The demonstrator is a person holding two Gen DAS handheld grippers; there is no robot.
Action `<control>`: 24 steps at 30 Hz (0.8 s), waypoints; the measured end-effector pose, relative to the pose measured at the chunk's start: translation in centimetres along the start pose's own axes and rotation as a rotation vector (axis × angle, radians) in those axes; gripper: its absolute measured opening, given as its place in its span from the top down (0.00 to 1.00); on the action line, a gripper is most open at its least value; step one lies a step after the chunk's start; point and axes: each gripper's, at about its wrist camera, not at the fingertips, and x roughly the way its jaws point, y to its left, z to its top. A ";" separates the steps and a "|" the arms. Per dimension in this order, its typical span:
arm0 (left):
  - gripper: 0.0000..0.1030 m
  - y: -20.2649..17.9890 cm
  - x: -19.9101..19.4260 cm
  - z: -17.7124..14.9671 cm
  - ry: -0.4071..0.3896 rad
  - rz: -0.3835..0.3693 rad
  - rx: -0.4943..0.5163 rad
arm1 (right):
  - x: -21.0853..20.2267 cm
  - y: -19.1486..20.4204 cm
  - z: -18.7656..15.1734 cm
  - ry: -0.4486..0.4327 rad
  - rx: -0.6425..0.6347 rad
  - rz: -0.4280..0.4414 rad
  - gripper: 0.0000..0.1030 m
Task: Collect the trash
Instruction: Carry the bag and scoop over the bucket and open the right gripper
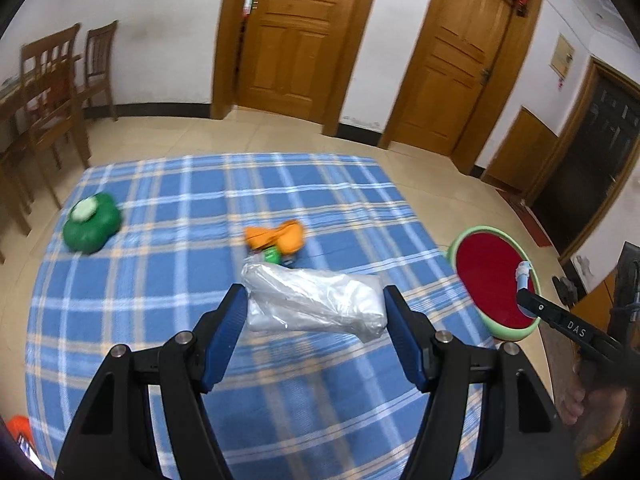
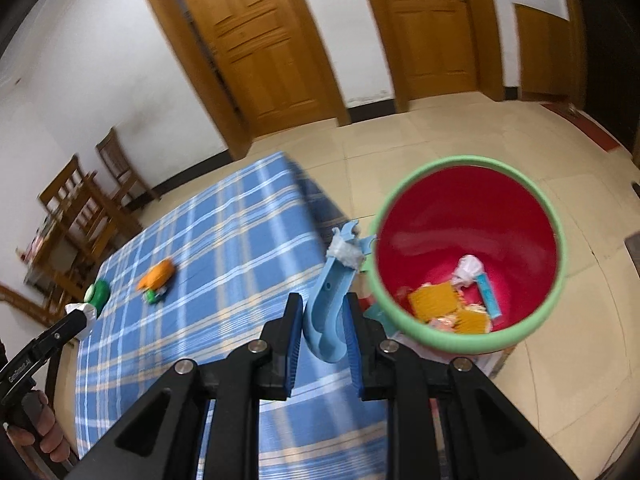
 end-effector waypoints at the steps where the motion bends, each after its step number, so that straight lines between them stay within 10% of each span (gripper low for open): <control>1: 0.33 -0.6 0.2 0.2 0.001 -0.006 0.010 | 0.0 -0.7 0.1 -0.004 0.015 -0.009 0.78; 24: 0.33 -12.5 7.1 2.8 0.085 -0.122 0.215 | 2.2 -11.5 1.3 -0.005 0.207 -0.140 0.77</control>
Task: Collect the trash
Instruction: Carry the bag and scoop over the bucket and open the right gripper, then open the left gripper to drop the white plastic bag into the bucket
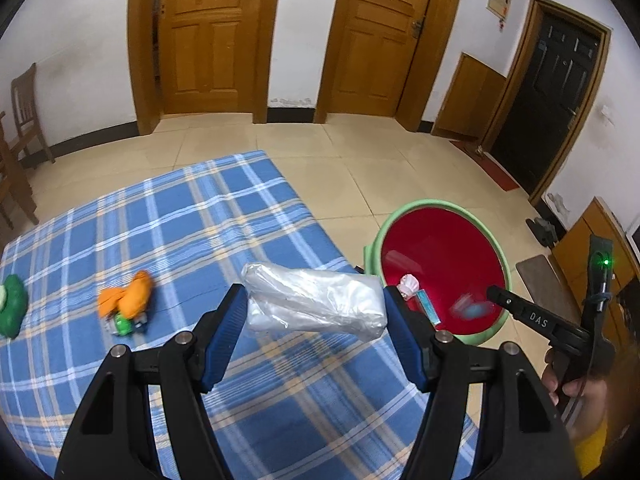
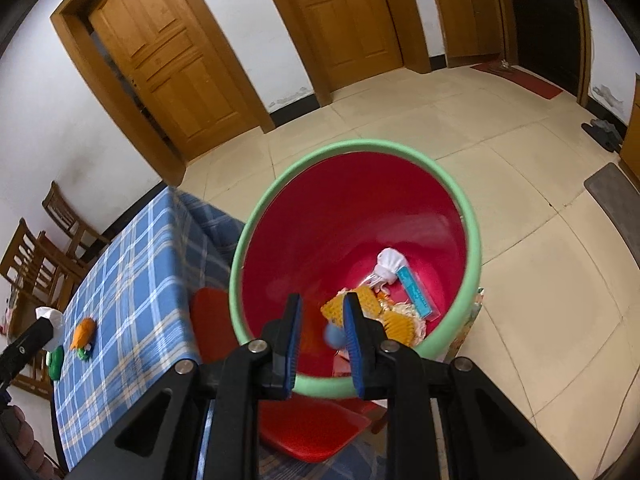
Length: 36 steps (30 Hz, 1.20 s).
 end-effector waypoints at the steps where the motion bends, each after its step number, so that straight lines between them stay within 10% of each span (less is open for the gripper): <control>1: 0.33 -0.3 0.3 0.1 0.004 -0.004 0.006 | -0.1 -0.3 0.1 -0.004 0.011 0.001 0.77; 36: 0.27 -13.1 12.0 0.6 0.104 -0.133 0.293 | -4.0 -6.2 0.0 -0.092 0.182 0.015 0.65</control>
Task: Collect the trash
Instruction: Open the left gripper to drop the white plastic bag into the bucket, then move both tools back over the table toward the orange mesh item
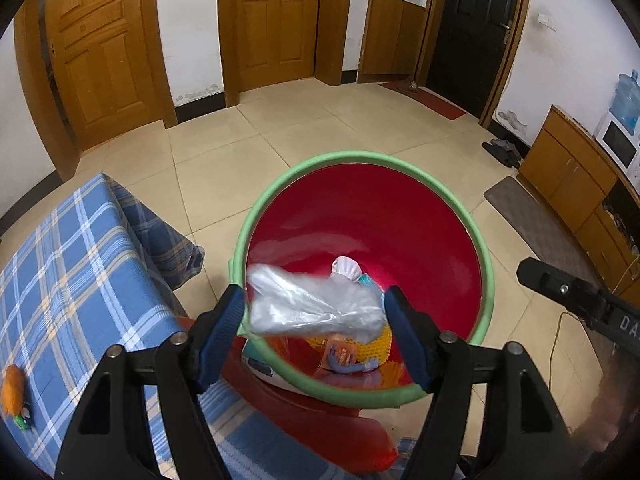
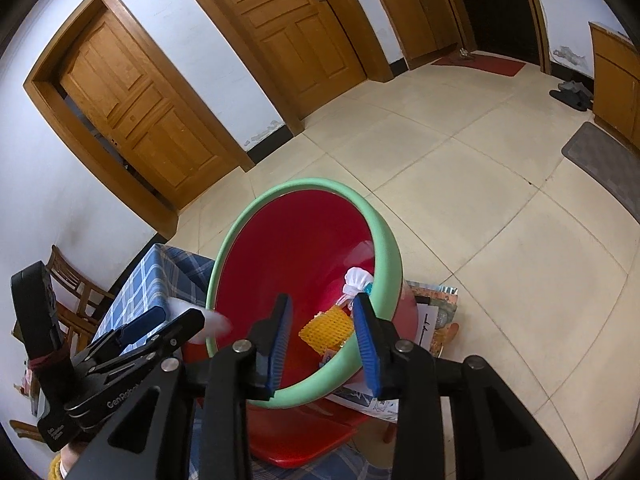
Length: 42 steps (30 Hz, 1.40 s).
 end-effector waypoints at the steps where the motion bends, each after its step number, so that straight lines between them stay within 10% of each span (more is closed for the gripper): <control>1: 0.27 -0.1 0.0 0.1 0.000 0.002 -0.001 | 0.0 -0.1 0.0 0.001 0.001 0.001 0.64; 19: 0.27 3.5 -4.5 -0.9 -0.037 0.045 -0.119 | -0.3 0.9 -0.5 0.006 -0.002 0.016 0.33; 42: 0.27 17.7 -9.9 -5.7 -0.045 0.320 -0.353 | 0.6 3.6 -1.6 0.052 -0.048 0.020 0.29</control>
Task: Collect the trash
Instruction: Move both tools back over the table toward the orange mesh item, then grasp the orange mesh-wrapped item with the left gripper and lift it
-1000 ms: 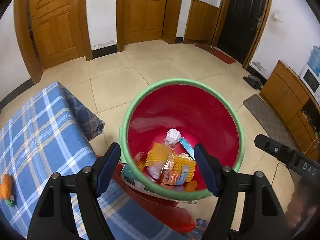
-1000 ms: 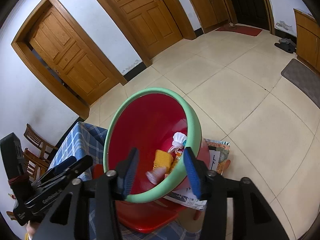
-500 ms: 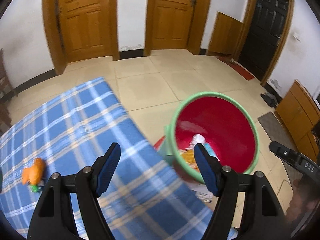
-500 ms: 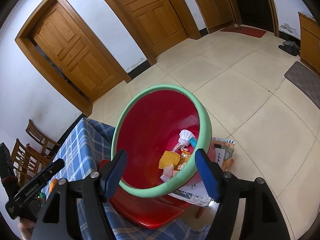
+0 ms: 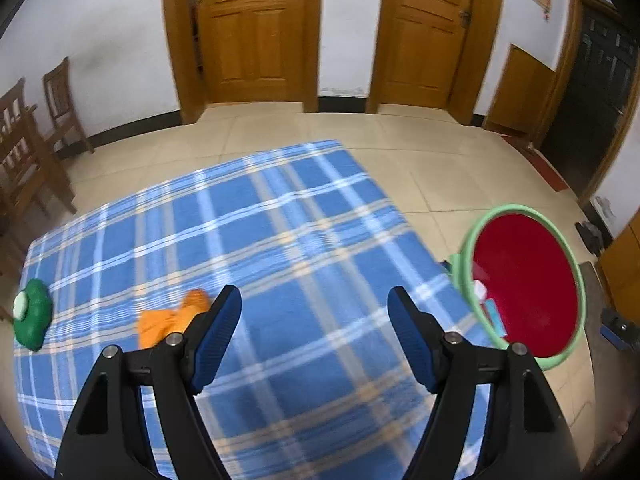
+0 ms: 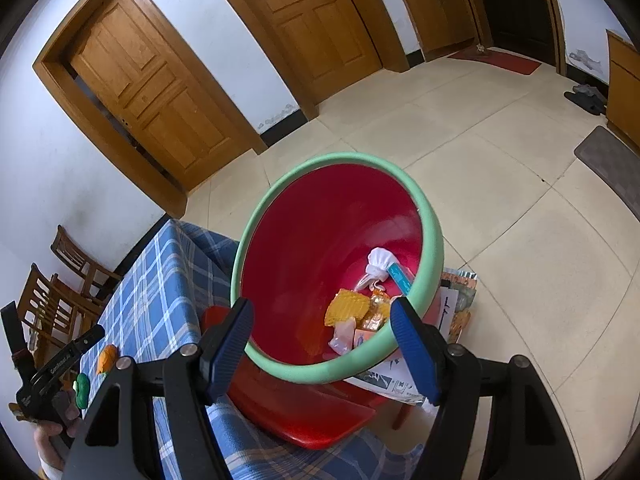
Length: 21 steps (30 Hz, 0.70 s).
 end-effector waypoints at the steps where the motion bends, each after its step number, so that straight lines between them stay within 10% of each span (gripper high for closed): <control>1: 0.27 0.5 0.1 -0.1 0.002 0.010 -0.006 | 0.1 0.1 0.0 0.002 -0.002 -0.001 0.29; 14: 0.30 5.6 3.2 -1.6 0.075 0.137 -0.060 | 0.9 0.8 -0.4 0.035 -0.015 -0.018 0.29; 21: 0.50 6.7 4.2 -1.9 0.091 0.139 -0.081 | 1.2 0.9 -0.5 0.047 -0.019 -0.023 0.29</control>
